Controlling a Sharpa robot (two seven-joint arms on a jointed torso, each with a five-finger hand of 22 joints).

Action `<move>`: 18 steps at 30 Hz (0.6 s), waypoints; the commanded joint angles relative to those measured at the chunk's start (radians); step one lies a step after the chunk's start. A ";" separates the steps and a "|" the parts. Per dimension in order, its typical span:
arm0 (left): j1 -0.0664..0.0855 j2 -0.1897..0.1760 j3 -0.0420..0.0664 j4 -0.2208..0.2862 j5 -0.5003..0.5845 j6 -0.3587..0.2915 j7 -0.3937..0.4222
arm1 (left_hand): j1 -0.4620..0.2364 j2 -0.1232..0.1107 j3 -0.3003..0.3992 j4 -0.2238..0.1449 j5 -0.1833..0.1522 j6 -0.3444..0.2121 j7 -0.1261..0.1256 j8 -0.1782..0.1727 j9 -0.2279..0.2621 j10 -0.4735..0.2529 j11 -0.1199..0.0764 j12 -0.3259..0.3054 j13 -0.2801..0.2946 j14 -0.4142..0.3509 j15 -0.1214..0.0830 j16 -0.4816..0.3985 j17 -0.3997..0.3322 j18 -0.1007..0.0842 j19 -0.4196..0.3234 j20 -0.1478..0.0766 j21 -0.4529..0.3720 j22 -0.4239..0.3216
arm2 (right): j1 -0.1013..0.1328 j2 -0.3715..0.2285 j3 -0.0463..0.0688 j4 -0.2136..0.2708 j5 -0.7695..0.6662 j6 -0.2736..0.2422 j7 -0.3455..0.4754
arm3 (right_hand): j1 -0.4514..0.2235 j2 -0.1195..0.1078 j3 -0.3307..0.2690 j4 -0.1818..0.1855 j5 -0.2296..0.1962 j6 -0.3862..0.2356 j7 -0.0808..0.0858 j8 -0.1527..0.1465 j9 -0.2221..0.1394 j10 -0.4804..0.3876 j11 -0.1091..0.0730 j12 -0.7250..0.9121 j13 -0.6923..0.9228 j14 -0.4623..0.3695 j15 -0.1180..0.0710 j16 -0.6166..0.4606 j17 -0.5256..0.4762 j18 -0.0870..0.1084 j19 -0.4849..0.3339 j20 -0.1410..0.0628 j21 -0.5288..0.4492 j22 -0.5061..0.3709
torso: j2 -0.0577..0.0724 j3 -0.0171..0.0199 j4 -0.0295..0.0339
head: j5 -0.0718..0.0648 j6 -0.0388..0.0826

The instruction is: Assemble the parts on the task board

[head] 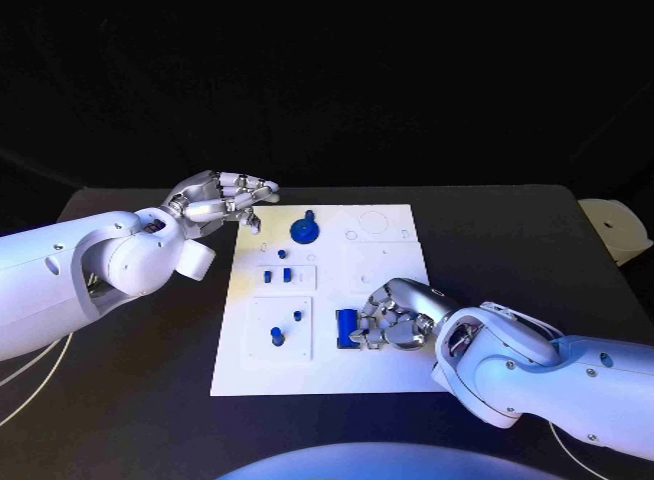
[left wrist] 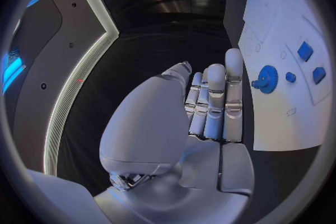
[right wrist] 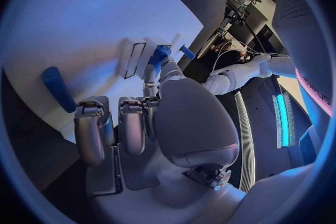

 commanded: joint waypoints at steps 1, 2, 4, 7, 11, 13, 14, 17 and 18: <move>0.000 0.001 0.001 0.003 -0.002 0.015 0.007 | -0.001 -0.012 0.006 0.000 -0.003 -0.008 0.002 0.002 -0.001 -0.008 -0.002 0.003 0.001 -0.007 0.003 0.001 -0.002 0.006 -0.004 -0.001 -0.006 -0.001 | -0.001 -0.002 0.000 0.003 -0.026 -0.018 -0.004 | 0.014 0.004 0.008 0.002 -0.005 0.001 -0.008 0.005 0.001 0.069 -0.010 -0.006 0.213 0.103 -0.007 0.006 0.240 -0.007 0.103 -0.006 0.005 0.263 | 0.000 0.0007 -0.0003 | 0.000 0.002; 0.000 0.001 0.001 0.003 -0.002 0.014 0.007 | -0.001 -0.012 0.006 0.000 -0.003 -0.008 0.002 0.002 -0.001 -0.008 -0.002 0.003 0.001 -0.007 0.003 0.001 -0.002 0.006 -0.004 -0.001 -0.006 -0.001 | -0.001 -0.004 0.000 0.006 -0.025 -0.027 0.000 | 0.014 0.004 0.008 0.002 -0.005 0.001 -0.008 0.005 0.001 0.069 -0.010 -0.006 0.213 0.103 -0.007 0.006 0.240 -0.007 0.103 -0.006 0.005 0.263 | 0.000 0.0010 -0.0003 | 0.000 0.003; 0.000 0.001 0.001 0.003 -0.002 0.014 0.007 | -0.001 -0.012 0.006 0.000 -0.003 -0.008 0.002 0.002 -0.001 -0.008 -0.002 0.003 0.001 -0.007 0.003 0.001 -0.002 0.006 -0.004 -0.001 -0.006 -0.001 | -0.001 -0.012 0.000 0.013 -0.023 -0.046 0.009 | 0.012 0.005 0.008 0.004 -0.003 0.001 -0.007 0.005 0.001 0.069 -0.009 -0.007 0.212 0.103 -0.007 0.005 0.238 -0.007 0.103 -0.006 0.005 0.263 | 0.000 0.0004 -0.0007 | 0.000 0.004; 0.000 0.000 0.001 0.003 -0.002 0.015 0.007 | -0.001 -0.012 0.006 0.000 -0.003 -0.008 0.002 0.002 -0.001 -0.008 -0.002 0.003 0.001 -0.007 0.003 0.001 -0.002 0.006 -0.004 -0.001 -0.006 -0.001 | 0.000 -0.034 0.001 0.030 -0.014 -0.074 0.023 | 0.004 0.003 0.006 0.006 0.003 -0.009 -0.003 -0.001 -0.002 0.067 -0.006 -0.010 0.211 0.103 -0.005 0.005 0.237 -0.007 0.103 -0.006 0.005 0.263 | -0.001 0.0001 -0.0002 | -0.001 0.003; 0.000 0.000 0.001 0.002 -0.002 0.014 0.007 | -0.001 -0.012 0.006 0.000 -0.003 -0.008 0.002 0.002 -0.001 -0.008 -0.002 0.003 0.001 -0.007 0.003 0.001 -0.002 0.006 -0.004 -0.001 -0.006 -0.001 | 0.012 -0.074 0.004 0.051 -0.004 -0.094 0.037 | -0.022 0.002 -0.001 0.006 0.010 -0.056 0.022 -0.041 -0.022 0.062 0.014 -0.019 0.206 0.102 0.010 0.003 0.232 -0.007 0.103 0.003 0.005 0.263 | -0.002 -0.0006 -0.0022 | -0.003 0.006; 0.000 0.001 0.000 0.001 -0.002 0.014 0.007 | -0.001 -0.012 0.006 0.000 -0.003 -0.008 0.002 0.002 -0.001 -0.008 -0.002 0.003 0.001 -0.007 0.003 0.001 -0.002 0.006 -0.004 -0.001 -0.006 -0.001 | 0.025 -0.103 0.004 0.057 -0.006 -0.086 0.037 | -0.032 0.002 -0.004 0.006 0.012 -0.068 0.032 -0.058 -0.031 0.060 0.023 -0.024 0.204 0.101 0.018 0.002 0.230 -0.007 0.103 0.010 0.005 0.263 | -0.003 -0.0008 -0.0031 | -0.006 0.008; 0.000 0.001 0.000 0.001 -0.002 0.014 0.007 | -0.001 -0.012 0.006 0.000 -0.003 -0.008 0.002 0.002 -0.001 -0.008 -0.002 0.003 0.001 -0.007 0.003 0.001 -0.002 0.006 -0.004 -0.001 -0.006 -0.001 | 0.033 -0.124 0.005 0.057 -0.009 -0.076 0.034 | -0.045 0.001 -0.009 0.007 0.010 -0.080 0.041 -0.075 -0.039 0.057 0.031 -0.030 0.201 0.101 0.025 0.002 0.228 -0.007 0.103 0.016 0.005 0.263 | -0.004 -0.0014 -0.0036 | -0.010 0.010; 0.000 0.002 0.000 0.002 -0.002 0.014 0.007 | -0.001 -0.012 0.006 0.000 -0.003 -0.008 0.002 0.002 -0.001 -0.008 -0.002 0.003 0.001 -0.007 0.003 0.001 -0.002 0.006 -0.004 -0.001 -0.006 -0.001 | 0.043 -0.166 0.005 0.057 -0.024 -0.053 0.026 | -0.048 0.002 -0.010 0.007 0.009 -0.081 0.043 -0.078 -0.041 0.057 0.032 -0.030 0.201 0.101 0.027 0.002 0.229 -0.007 0.103 0.017 0.005 0.263 | -0.003 -0.0023 -0.0035 | -0.016 0.014; 0.000 0.002 0.000 0.002 -0.002 0.014 0.007 | -0.001 -0.012 0.006 0.000 -0.003 -0.008 0.002 0.002 -0.001 -0.008 -0.002 0.003 0.001 -0.007 0.003 0.001 -0.002 0.006 -0.004 -0.001 -0.006 -0.001 | 0.045 -0.182 0.004 0.058 -0.032 -0.045 0.022 | -0.048 0.002 -0.010 0.007 0.009 -0.081 0.043 -0.078 -0.041 0.057 0.032 -0.030 0.201 0.101 0.027 0.002 0.229 -0.007 0.103 0.017 0.005 0.263 | -0.004 -0.0025 -0.0043 | -0.017 0.015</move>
